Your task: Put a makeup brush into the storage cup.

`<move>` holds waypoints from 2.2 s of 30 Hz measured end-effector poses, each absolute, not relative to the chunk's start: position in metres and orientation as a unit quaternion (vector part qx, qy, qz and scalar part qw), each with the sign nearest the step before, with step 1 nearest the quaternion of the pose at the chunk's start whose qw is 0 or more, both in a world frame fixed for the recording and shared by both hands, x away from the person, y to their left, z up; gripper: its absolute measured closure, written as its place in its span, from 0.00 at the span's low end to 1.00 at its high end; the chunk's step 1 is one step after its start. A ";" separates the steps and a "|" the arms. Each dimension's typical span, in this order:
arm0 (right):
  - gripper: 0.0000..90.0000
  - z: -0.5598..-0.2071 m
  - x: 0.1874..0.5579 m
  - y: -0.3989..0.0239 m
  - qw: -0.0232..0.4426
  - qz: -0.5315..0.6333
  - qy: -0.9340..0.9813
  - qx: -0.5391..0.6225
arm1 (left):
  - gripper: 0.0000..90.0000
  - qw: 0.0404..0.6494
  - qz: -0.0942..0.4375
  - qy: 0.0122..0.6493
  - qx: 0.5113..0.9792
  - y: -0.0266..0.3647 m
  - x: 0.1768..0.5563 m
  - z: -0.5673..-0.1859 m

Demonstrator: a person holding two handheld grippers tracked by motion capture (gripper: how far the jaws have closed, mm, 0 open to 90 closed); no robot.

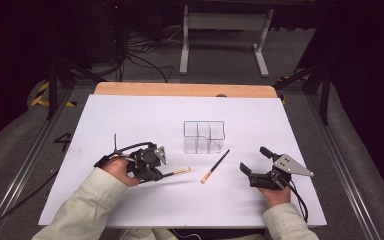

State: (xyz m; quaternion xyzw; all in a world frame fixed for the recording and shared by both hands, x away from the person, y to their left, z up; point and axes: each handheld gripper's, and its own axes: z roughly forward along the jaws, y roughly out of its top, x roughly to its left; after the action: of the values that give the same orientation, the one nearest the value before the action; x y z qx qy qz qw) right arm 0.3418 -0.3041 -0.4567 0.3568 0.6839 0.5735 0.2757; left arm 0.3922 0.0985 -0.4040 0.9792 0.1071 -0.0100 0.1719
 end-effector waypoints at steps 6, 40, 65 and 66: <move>0.02 -0.455 0.341 -0.305 0.270 0.578 0.682 0.357 | 0.92 0.196 -0.005 0.108 0.975 0.102 0.391 -0.399; 0.11 -0.421 0.325 -0.285 0.239 0.605 0.702 0.290 | 0.92 0.435 -0.013 0.101 0.895 0.121 0.383 -0.387; 0.24 -0.400 0.321 -0.256 0.178 0.643 0.704 0.244 | 0.92 0.562 -0.035 0.066 0.824 0.118 0.379 -0.400; 0.27 -0.398 0.321 -0.253 0.172 0.648 0.704 0.236 | 0.92 0.562 -0.035 0.066 0.824 0.118 0.379 -0.400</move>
State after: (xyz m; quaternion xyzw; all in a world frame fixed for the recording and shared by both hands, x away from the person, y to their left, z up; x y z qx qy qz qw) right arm 0.3210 -0.2533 -0.3985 0.2364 0.7035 0.6478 0.1717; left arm 0.3789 0.1183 -0.3997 0.8239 0.0662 -0.0354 0.5617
